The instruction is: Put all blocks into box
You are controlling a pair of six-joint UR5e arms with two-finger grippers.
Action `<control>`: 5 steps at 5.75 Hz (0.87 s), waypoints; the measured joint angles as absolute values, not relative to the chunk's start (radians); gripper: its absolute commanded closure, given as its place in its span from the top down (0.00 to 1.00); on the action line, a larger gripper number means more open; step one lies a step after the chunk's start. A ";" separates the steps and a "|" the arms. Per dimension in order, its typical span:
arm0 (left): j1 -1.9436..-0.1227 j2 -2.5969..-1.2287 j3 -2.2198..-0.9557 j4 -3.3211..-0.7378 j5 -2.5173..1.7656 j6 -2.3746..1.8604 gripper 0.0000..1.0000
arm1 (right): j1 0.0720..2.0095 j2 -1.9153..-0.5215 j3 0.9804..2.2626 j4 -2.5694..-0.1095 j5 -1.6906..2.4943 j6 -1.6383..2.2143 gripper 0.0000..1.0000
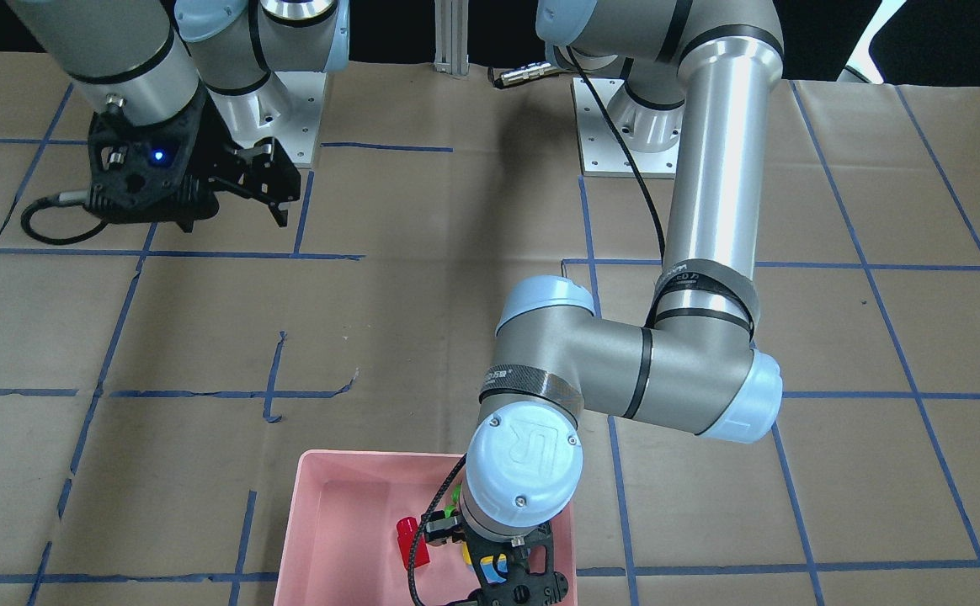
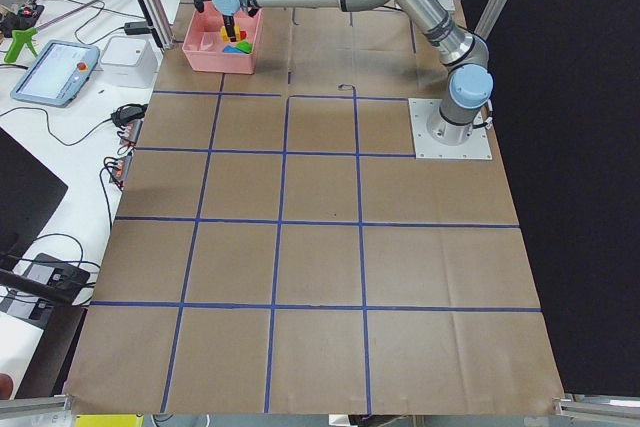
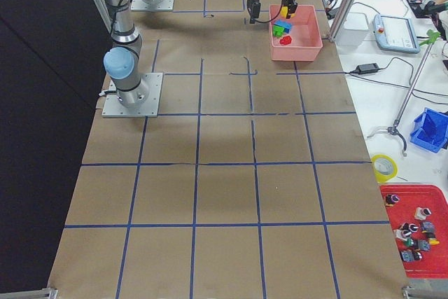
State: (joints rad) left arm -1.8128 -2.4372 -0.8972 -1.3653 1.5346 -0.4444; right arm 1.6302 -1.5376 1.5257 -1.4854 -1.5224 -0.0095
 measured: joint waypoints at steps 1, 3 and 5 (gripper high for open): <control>-1.824 -2.431 -0.896 -1.339 1.539 -0.452 1.00 | 1.638 -1.599 1.600 -1.488 -1.522 -0.008 1.00; -1.815 -2.331 -0.921 -1.352 1.542 -0.391 1.00 | 1.641 -1.643 1.650 -1.498 -1.523 -0.007 1.00; -1.712 -2.131 -1.050 -1.429 1.540 -0.207 1.00 | 1.641 -1.647 1.651 -1.500 -1.523 -0.010 1.00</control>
State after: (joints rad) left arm -1.7115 -2.1313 -1.0498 -1.4293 1.5403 -0.2074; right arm 1.6413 -1.6474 1.6511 -1.4997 -1.5232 -0.0097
